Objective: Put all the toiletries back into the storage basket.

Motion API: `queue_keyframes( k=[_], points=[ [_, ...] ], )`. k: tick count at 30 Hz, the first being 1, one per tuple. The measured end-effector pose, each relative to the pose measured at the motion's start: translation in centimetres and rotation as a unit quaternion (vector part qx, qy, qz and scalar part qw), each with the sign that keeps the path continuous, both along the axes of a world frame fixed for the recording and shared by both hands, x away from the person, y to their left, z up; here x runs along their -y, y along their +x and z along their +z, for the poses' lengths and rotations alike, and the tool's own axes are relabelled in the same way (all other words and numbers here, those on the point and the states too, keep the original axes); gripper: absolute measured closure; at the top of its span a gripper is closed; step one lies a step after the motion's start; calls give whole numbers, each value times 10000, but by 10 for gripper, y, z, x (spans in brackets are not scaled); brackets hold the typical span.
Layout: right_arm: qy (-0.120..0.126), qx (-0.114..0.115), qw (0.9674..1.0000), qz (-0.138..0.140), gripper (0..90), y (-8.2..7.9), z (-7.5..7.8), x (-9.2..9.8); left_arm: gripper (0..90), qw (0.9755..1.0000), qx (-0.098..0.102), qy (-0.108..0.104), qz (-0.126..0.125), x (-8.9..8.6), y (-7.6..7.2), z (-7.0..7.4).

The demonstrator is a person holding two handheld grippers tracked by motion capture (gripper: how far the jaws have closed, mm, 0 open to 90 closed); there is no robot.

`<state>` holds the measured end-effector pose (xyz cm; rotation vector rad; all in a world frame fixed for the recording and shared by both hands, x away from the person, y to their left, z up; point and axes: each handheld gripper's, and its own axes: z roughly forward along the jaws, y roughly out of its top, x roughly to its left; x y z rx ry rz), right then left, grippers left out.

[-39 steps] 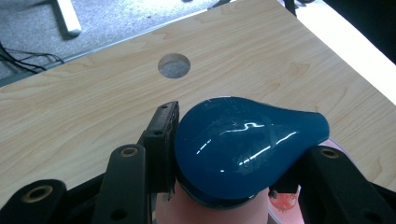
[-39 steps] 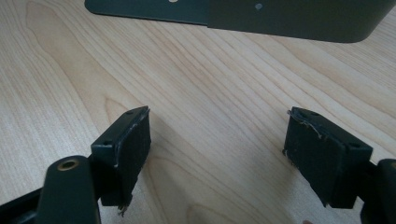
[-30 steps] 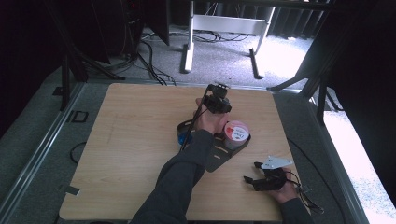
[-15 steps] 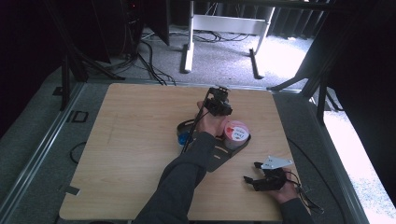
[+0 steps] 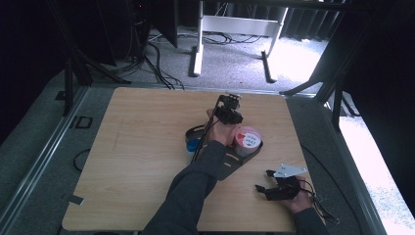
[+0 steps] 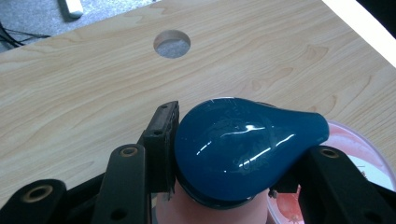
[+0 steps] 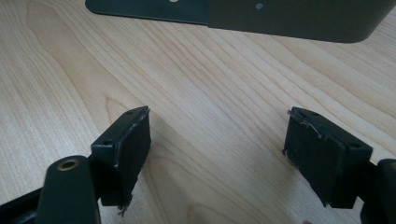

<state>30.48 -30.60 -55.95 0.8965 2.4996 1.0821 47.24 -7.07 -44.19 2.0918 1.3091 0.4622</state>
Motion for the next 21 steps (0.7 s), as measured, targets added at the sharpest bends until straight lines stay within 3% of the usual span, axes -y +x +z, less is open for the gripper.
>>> queue_keyframes(
  k=[14, 21],
  points=[
    [6, -1, 10000, -2, 224, 0, 0, 0, 510, 9999, -95, 77, -3, -1, -5, -1],
    [8, 1, 10000, -1, 225, 0, 0, 0, 432, 9996, -269, 99, -6, -4, -8, -1]
  ],
)
